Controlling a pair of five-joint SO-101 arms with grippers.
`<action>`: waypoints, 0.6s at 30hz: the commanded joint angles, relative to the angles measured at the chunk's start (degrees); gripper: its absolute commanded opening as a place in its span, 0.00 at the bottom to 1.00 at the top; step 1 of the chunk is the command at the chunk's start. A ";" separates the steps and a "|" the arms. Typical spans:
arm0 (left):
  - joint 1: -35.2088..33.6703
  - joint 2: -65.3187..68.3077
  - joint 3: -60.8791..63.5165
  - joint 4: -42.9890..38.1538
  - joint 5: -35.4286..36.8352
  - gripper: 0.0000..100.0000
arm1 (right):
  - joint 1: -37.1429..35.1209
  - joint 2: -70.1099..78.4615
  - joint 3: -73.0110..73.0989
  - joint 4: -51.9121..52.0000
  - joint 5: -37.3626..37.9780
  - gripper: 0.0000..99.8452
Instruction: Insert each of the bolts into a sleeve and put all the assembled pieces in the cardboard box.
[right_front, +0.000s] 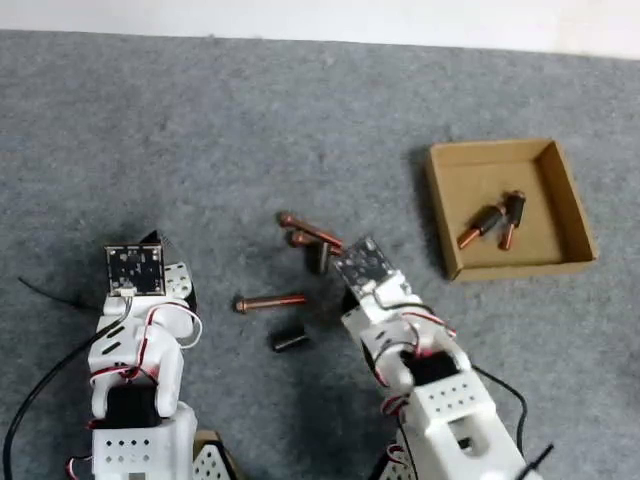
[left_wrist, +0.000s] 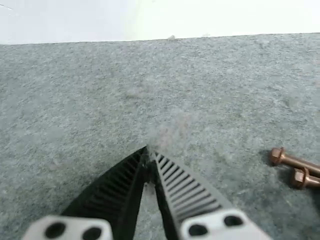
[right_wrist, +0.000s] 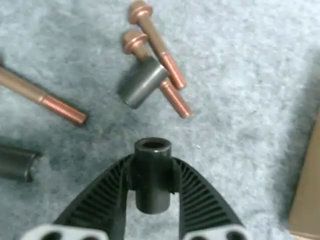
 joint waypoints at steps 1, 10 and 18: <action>1.80 -0.66 -0.40 -0.97 0.62 0.01 | 2.42 -9.54 2.24 -1.54 -0.18 0.00; 2.07 -0.66 -0.48 -0.97 0.62 0.02 | 8.57 -28.70 11.03 -1.45 -6.51 0.00; 2.07 -0.22 -0.92 -0.88 0.62 0.03 | 12.35 -43.03 13.05 14.29 -8.79 0.00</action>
